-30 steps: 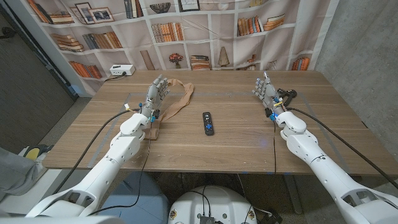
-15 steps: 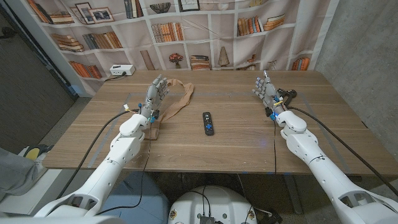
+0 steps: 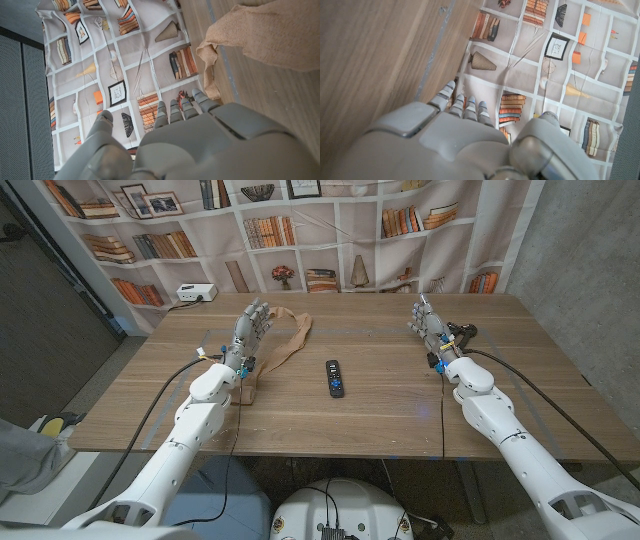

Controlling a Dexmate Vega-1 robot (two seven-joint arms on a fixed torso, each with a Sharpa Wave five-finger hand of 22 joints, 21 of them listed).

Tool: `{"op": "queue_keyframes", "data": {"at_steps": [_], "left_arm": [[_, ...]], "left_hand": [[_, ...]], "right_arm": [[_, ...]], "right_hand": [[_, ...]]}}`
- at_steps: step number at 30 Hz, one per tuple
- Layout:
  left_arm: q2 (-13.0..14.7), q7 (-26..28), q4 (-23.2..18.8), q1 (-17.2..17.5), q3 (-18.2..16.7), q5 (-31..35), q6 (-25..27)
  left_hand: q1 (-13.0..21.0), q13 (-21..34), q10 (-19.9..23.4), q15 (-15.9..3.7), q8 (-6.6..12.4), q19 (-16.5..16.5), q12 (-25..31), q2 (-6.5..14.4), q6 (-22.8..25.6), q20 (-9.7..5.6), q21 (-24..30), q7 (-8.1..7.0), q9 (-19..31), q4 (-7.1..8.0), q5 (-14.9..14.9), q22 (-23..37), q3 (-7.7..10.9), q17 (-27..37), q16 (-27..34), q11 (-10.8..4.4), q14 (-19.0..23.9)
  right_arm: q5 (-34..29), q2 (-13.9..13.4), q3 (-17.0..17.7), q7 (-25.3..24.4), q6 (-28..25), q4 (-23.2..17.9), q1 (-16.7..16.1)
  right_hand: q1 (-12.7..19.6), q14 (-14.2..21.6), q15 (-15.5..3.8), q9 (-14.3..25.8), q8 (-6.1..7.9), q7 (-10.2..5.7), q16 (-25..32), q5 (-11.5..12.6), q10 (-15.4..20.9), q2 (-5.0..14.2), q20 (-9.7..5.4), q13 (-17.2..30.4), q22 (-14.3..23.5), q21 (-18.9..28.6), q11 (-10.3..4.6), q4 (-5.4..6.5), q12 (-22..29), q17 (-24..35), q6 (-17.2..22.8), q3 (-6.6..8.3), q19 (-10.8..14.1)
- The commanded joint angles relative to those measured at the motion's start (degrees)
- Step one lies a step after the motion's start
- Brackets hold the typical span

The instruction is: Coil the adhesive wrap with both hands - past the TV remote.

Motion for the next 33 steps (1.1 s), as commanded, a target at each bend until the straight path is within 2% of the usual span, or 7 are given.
{"op": "queue_keyframes", "data": {"at_steps": [1,6,10,14,23,25,33], "left_arm": [[0.05,-0.01,-1.06,0.70,-0.09,0.36,-0.33],[0.12,0.40,-1.34,0.77,0.02,0.46,0.49],[0.37,0.86,-1.60,0.75,0.23,1.02,1.30],[0.52,1.85,-2.04,0.92,0.42,1.89,1.91],[-0.05,4.56,-3.75,1.58,0.80,3.15,3.02],[-0.38,5.09,-4.28,1.76,0.86,3.11,3.25],[0.02,6.43,-7.71,4.27,0.74,3.25,3.16]], "left_hand": [[0.30,0.17,0.52,-0.15,0.26,0.59,0.21,0.04,0.62,0.06,-0.04,0.01,0.16,-0.19,0.24,0.18,0.15,0.18,0.23,0.04,-0.62],[0.29,0.17,0.43,-0.17,0.25,0.55,0.17,0.07,0.62,0.02,-0.14,0.05,0.16,-0.21,0.24,0.18,0.13,0.18,0.22,-0.11,-0.69],[0.28,0.17,0.54,-0.16,0.23,0.48,0.21,0.09,0.60,0.04,-0.22,0.01,0.16,-0.22,0.24,0.18,0.11,0.18,0.23,-0.10,-0.70],[0.26,0.17,0.58,-0.14,0.21,0.42,0.22,0.12,0.59,0.07,-0.30,0.04,0.16,-0.24,0.24,0.19,0.10,0.18,0.24,-0.03,-0.72],[0.22,0.17,0.84,-0.24,0.20,0.48,0.31,0.16,0.60,0.01,-0.40,0.03,0.16,-0.27,0.24,0.19,0.05,0.18,0.26,0.06,-0.76],[0.22,0.16,0.75,-0.22,0.18,0.48,0.27,0.17,0.56,-0.02,-0.43,-0.02,0.16,-0.28,0.24,0.19,0.04,0.18,0.25,0.08,-0.78],[0.20,0.16,0.85,-0.19,0.19,0.52,0.30,0.18,0.62,0.01,-0.52,0.02,0.16,-0.33,0.24,0.19,0.00,0.17,0.25,0.19,-0.86]], "right_arm": [[-2.40,-1.38,-0.54,-2.96,-0.91,-3.41,-1.57],[-3.25,-2.22,-0.54,-4.97,-2.53,-5.45,-2.45],[-3.84,-3.00,-0.49,-5.89,-2.76,-6.24,-2.97],[-4.44,-3.06,-0.41,-6.73,-0.80,-5.29,-3.12],[-6.14,-4.68,-1.18,-6.85,-0.87,-4.60,-1.88],[-6.55,-4.47,-1.30,-7.21,0.57,-3.89,-1.58],[-7.61,-5.58,-2.38,-6.19,0.85,-2.54,0.17]], "right_hand": [[2.90,-0.11,0.23,0.14,0.48,0.59,0.14,0.09,-0.23,0.08,0.19,0.18,0.21,0.67,1.01,-1.70,0.17,-0.14,-0.61,0.69,1.21],[6.00,0.68,0.48,0.14,0.90,0.93,0.40,-0.01,0.75,-0.03,-0.53,0.16,0.15,0.91,1.19,-3.50,0.53,-0.30,0.03,1.63,2.56],[6.75,0.76,0.54,0.14,1.01,1.13,0.40,-0.03,0.94,-0.07,-0.69,0.14,0.14,0.88,1.14,-3.92,0.57,-0.35,0.30,1.84,2.75],[7.87,1.22,0.40,0.14,1.24,1.00,0.53,-0.07,1.29,-0.04,-0.75,0.12,0.12,0.92,1.16,-4.48,0.66,-0.41,0.93,2.20,3.18],[9.04,1.28,0.29,0.13,1.33,0.96,0.48,-0.13,1.66,-0.01,-0.81,0.10,0.12,0.81,1.16,-4.99,0.72,-0.48,1.38,2.58,3.34],[9.22,1.34,0.26,0.13,1.33,0.98,0.49,-0.15,1.68,-0.01,-0.66,0.10,0.12,0.79,1.16,-5.07,0.72,-0.49,1.41,2.64,3.35],[10.64,1.51,-0.13,0.13,1.36,0.70,0.48,-0.19,2.03,0.12,-0.15,0.09,0.17,0.32,0.69,-5.56,0.76,-0.53,1.77,3.16,2.35]]}}
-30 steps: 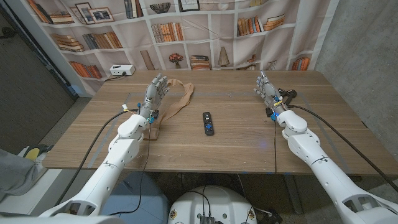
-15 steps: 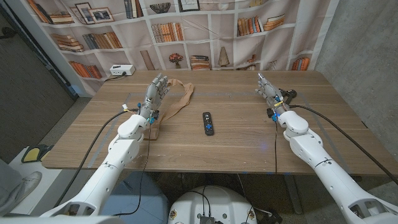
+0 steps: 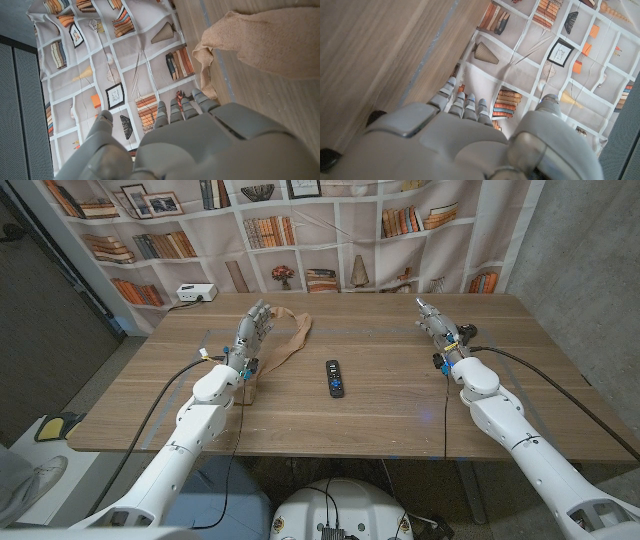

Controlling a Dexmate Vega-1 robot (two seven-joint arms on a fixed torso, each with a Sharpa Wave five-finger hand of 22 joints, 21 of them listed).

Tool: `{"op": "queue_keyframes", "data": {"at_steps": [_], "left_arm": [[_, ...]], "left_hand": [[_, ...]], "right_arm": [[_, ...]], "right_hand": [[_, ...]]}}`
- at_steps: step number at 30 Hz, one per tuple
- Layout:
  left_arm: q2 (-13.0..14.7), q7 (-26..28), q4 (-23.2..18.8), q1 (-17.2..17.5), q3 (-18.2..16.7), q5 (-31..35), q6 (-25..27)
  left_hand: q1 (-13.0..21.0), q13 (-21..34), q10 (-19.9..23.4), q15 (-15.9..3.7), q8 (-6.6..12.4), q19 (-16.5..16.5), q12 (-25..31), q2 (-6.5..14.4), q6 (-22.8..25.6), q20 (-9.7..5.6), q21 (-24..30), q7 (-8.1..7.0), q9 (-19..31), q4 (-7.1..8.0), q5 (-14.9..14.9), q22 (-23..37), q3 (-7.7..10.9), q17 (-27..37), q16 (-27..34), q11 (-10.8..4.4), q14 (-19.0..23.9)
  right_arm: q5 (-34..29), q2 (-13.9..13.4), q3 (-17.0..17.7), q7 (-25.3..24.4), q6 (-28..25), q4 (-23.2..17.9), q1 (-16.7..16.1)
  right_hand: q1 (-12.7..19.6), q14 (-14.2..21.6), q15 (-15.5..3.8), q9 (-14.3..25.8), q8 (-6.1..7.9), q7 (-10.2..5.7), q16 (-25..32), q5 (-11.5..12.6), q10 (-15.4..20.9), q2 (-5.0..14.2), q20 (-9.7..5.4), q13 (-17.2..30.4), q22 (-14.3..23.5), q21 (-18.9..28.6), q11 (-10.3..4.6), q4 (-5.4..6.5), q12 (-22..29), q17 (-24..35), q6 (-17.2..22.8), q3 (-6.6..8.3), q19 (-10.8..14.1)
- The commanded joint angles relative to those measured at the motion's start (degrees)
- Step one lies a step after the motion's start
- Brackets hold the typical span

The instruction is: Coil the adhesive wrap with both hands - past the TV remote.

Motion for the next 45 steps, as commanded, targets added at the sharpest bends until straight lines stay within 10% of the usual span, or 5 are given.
{"op": "queue_keyframes", "data": {"at_steps": [1,45], "left_arm": [[0.13,2.49,-3.78,2.70,-0.10,0.53,0.47],[0.52,4.11,-2.57,2.27,0.82,1.38,-0.50]], "left_hand": [[0.19,0.17,0.57,0.10,0.18,0.52,0.31,0.18,0.62,-0.01,-0.10,0.04,0.17,-0.34,0.24,0.20,-0.02,0.18,0.24,-0.13,-0.57],[0.23,0.16,1.22,0.00,0.23,0.69,0.45,0.41,0.94,-0.06,-0.50,0.17,0.17,-0.61,0.25,0.21,-0.15,0.15,0.31,-0.39,-0.61]], "right_arm": [[-2.10,-1.53,-1.45,0.33,0.60,1.40,2.09],[-13.03,-8.04,-8.06,0.50,-9.81,-1.74,8.35]], "right_hand": [[1.25,-0.14,-0.20,0.07,0.20,0.17,0.46,-0.19,0.20,-0.05,-0.10,0.10,0.18,-0.11,0.01,-0.40,0.32,-0.01,0.17,0.37,-0.42],[5.86,-2.78,0.22,0.11,-0.58,0.55,-0.45,-0.58,-1.44,0.40,0.83,0.15,0.28,-0.35,0.24,-0.93,-0.42,-0.04,-0.89,2.14,-2.26]]}}
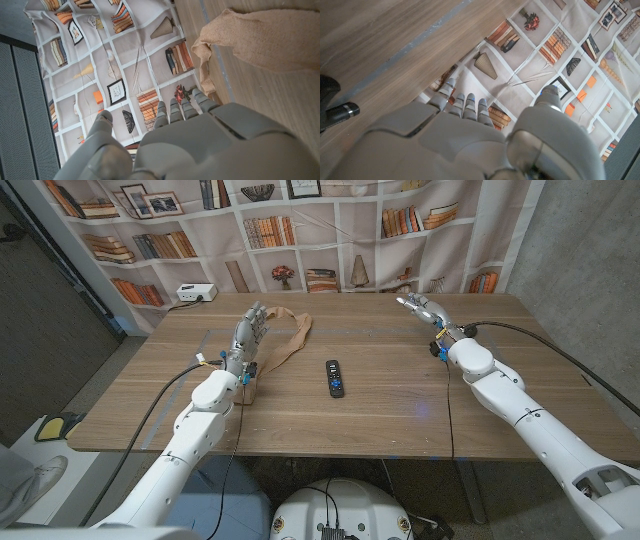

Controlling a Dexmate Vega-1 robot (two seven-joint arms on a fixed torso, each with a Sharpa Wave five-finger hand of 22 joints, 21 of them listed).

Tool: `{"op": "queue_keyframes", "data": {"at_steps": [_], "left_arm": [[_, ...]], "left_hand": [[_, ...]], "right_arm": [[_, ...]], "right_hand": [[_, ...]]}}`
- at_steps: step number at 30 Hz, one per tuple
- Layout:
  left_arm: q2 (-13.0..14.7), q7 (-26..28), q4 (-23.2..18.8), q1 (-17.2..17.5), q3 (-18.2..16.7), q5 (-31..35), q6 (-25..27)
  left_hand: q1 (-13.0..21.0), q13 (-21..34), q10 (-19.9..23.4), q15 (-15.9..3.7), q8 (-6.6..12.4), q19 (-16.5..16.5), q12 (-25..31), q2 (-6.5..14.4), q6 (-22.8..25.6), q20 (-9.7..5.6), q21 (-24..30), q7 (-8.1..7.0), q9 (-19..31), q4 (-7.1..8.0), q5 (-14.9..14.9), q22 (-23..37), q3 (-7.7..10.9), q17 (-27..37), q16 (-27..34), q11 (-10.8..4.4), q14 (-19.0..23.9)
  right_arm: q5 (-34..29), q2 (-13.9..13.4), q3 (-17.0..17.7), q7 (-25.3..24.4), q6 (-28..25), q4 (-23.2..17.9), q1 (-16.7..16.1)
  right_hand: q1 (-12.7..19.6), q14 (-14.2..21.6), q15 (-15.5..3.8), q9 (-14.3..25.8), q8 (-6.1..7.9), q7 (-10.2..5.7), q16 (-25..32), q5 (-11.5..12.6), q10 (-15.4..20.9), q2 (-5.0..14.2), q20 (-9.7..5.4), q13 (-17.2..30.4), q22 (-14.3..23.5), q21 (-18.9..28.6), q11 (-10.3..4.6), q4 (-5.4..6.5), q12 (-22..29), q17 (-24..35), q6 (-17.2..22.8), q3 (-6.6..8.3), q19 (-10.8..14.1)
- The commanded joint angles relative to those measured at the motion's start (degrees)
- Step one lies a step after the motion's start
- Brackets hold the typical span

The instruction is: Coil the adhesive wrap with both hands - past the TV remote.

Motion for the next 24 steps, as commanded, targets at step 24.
{"op": "queue_keyframes", "data": {"at_steps": [24], "left_arm": [[-0.12,0.68,-1.40,0.46,1.04,1.41,0.88]], "left_hand": [[0.19,0.17,0.58,-0.15,0.20,0.74,0.23,0.51,0.86,-0.14,-0.27,0.80,0.12,-0.51,0.26,0.22,-0.05,0.16,0.31,0.09,-0.44]], "right_arm": [[-7.08,-6.81,-1.64,-1.97,-12.78,-9.94,-0.55]], "right_hand": [[3.19,-0.91,-0.29,0.14,0.10,0.27,0.03,-0.24,0.48,-0.03,0.25,0.18,0.26,0.45,-0.05,-0.29,0.23,-0.10,-0.12,1.33,0.38]]}}
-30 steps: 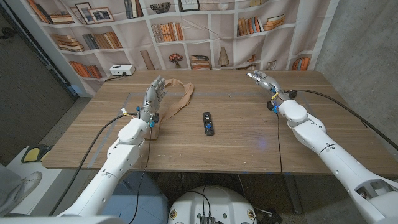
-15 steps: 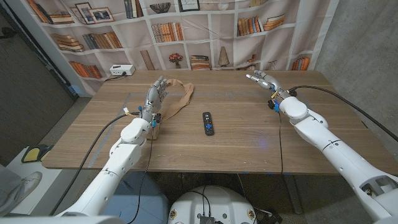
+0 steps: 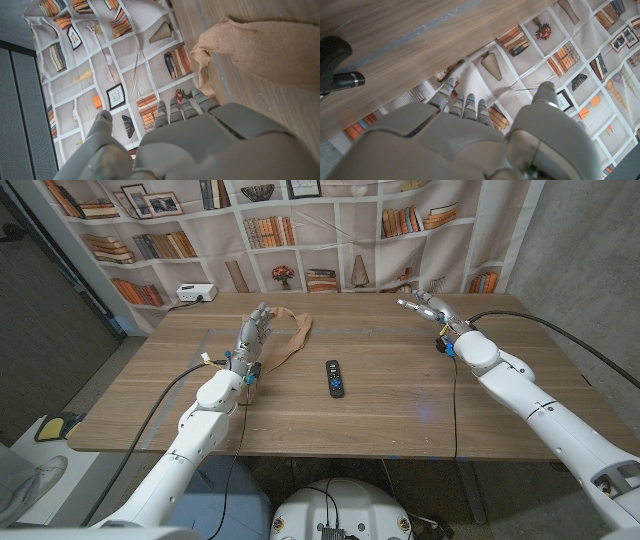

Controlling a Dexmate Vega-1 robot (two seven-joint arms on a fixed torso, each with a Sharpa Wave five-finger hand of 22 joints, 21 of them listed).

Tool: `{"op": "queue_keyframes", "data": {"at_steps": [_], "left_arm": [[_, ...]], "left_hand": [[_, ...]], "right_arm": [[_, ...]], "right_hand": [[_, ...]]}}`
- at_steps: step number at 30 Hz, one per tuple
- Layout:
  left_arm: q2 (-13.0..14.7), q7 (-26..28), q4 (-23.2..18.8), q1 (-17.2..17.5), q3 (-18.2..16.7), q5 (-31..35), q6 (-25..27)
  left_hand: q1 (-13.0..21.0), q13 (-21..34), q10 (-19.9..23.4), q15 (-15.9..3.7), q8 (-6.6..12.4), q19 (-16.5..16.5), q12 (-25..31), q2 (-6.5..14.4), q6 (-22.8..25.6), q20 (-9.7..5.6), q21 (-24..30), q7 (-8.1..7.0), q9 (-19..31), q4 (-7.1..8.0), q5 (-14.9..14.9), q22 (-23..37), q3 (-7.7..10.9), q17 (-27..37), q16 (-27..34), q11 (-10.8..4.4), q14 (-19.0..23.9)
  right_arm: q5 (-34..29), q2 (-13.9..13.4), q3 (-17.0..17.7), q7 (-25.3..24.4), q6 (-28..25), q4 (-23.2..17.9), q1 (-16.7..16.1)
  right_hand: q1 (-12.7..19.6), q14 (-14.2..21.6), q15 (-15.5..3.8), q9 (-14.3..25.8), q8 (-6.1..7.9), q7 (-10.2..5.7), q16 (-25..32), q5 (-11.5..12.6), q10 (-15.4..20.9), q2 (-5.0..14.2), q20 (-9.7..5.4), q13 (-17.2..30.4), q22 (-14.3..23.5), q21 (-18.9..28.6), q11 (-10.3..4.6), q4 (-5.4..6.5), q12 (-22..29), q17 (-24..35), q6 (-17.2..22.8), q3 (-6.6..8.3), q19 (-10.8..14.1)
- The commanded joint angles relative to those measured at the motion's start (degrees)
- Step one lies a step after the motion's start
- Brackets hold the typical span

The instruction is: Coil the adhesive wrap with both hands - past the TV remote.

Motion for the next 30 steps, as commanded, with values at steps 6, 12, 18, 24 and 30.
{"op": "queue_keyframes", "data": {"at_steps": [6,12,18,24,30], "left_arm": [[0.25,0.48,-1.50,0.88,0.25,0.26,0.49],[0.15,0.59,-1.41,0.83,0.38,0.33,0.46],[0.13,0.43,-1.13,0.57,0.54,0.37,0.52],[0.08,0.41,-0.96,0.24,0.63,0.49,0.69],[-0.02,0.31,-0.50,-0.04,0.72,0.48,1.11]], "left_hand": [[0.18,0.17,0.51,-0.18,0.19,0.47,0.22,0.53,0.19,0.18,-0.29,0.21,0.11,-0.29,0.26,0.22,0.17,0.16,0.31,0.08,-0.43],[0.18,0.17,0.65,-0.10,0.15,0.48,0.24,0.66,0.20,0.18,-0.35,1.25,0.08,-0.31,0.27,0.23,0.16,0.16,0.32,0.27,-0.40],[0.18,0.18,0.61,-0.10,0.20,0.51,0.21,0.69,0.39,0.13,-0.36,0.81,0.07,-0.33,0.27,0.23,0.14,0.16,0.31,0.30,-0.42],[0.18,0.18,0.63,-0.06,0.18,0.49,0.20,0.71,0.40,0.10,-0.39,0.89,0.06,-0.35,0.27,0.23,0.12,0.16,0.30,0.29,-0.46],[0.18,0.18,0.75,-0.14,0.19,0.45,0.23,0.74,0.50,0.01,-0.43,0.96,0.06,-0.38,0.26,0.23,0.10,0.15,0.28,0.05,-0.51]], "right_arm": [[-3.32,-2.79,-0.83,-1.65,-8.65,-6.35,-0.84],[-5.13,-3.26,-1.67,-2.49,-11.05,-7.41,-0.52],[-6.78,-3.50,-2.35,-3.48,-13.10,-8.34,-0.29],[-7.93,-3.34,-2.80,-4.55,-14.58,-8.70,-0.08],[-9.44,-3.16,-3.77,-5.14,-15.72,-8.19,0.74]], "right_hand": [[1.58,0.18,-0.28,0.15,0.36,0.11,0.29,0.01,1.12,-0.38,0.04,0.22,0.26,0.70,0.28,-0.17,0.53,0.18,1.10,0.36,1.14],[4.28,2.29,0.75,0.15,0.67,-0.17,1.03,0.21,2.26,-0.97,0.98,0.30,0.24,1.33,-0.20,-0.33,0.84,0.12,2.28,1.08,3.65],[5.79,5.72,1.67,0.16,0.45,0.41,1.96,0.24,3.55,-2.04,1.01,0.38,0.37,2.48,-0.04,0.20,1.04,0.05,2.72,1.19,8.48],[6.78,10.89,3.15,0.18,0.36,0.71,3.60,0.23,4.60,-2.17,1.55,0.49,0.55,3.61,-0.13,0.75,1.09,0.35,3.43,1.44,13.57],[7.44,12.29,1.44,0.19,0.53,2.08,4.08,0.22,5.68,-2.04,1.47,0.52,0.63,3.73,1.76,0.89,1.28,0.70,4.42,1.68,15.08]]}}
